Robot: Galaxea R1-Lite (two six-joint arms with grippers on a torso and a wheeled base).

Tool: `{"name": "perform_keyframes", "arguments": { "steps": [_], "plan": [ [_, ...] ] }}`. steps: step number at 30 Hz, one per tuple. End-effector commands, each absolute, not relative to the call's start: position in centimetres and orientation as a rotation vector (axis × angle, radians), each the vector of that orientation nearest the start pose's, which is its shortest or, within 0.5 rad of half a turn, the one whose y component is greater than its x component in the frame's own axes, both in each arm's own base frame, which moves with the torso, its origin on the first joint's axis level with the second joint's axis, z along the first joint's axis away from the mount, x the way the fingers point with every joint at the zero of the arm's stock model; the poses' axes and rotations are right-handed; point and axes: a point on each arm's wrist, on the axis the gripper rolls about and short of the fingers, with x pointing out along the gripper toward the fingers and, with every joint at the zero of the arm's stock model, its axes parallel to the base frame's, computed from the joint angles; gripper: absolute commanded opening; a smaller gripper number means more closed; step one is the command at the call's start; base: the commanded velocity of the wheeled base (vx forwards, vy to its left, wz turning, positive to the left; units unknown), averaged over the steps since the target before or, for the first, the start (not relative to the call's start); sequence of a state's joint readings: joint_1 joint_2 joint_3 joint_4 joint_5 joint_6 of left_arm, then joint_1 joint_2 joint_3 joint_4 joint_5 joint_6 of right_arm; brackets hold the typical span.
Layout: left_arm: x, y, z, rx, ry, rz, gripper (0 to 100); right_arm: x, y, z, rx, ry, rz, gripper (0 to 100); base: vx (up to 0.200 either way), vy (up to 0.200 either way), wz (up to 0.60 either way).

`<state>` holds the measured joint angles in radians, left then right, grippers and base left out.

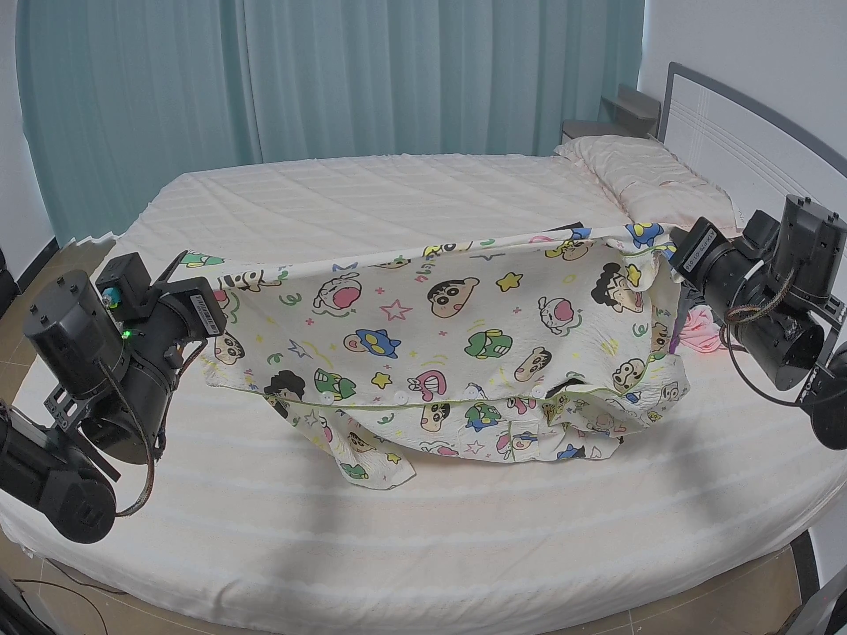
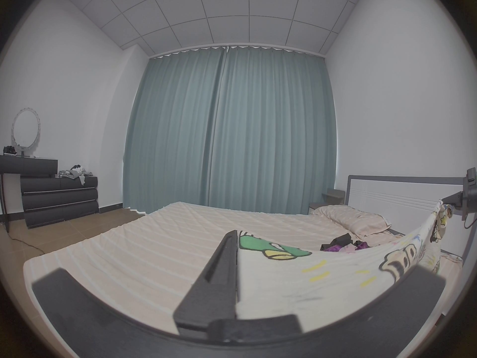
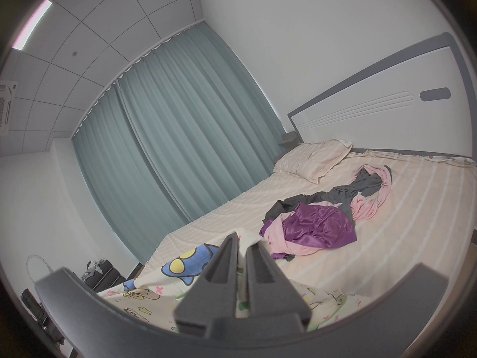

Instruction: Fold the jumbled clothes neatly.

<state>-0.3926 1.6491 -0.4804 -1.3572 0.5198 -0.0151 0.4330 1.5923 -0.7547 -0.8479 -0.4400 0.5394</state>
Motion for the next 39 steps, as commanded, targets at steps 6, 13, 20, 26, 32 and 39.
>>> {"name": "perform_keyframes", "arguments": {
  "steps": [6, 13, 20, 26, 32, 39],
  "plan": [
    [24.3, -8.9, 18.6, -0.098, -0.169, 0.124, 0, 25.7, 10.7, 22.1, 0.542, -0.011, -0.008, 0, 0.0, 0.2, 0.0],
    [24.3, -8.9, 18.4, -0.095, -0.16, 0.123, 0, 25.6, 10.5, 22.0, 0.544, -0.006, -0.013, 0, 0.0, 0.086, 0.0],
    [24.4, -9.1, 18.4, -0.106, -0.161, 0.117, 0, 25.3, 10.4, 21.4, 0.535, 0.013, -0.017, 0, -0.057, 0.0, 0.0],
    [24.3, -9.1, 18.4, -0.106, -0.162, 0.114, 0, 24.9, 10.2, 21.6, 0.544, 0.01, -0.005, 0, -0.2, 0.0, 0.0],
    [24.0, -9.0, 18.6, -0.111, -0.169, 0.111, 0, 23.8, 9.9, 21.8, 0.549, 0.009, 0.025, 0, -0.2, 0.0, 0.0],
    [23.8, -8.9, 18.8, -0.116, -0.176, 0.111, 0, 22.2, 9.2, 22.4, 0.56, -0.009, 0.062, 0, -0.2, 0.0, 0.0]
  ]
}}
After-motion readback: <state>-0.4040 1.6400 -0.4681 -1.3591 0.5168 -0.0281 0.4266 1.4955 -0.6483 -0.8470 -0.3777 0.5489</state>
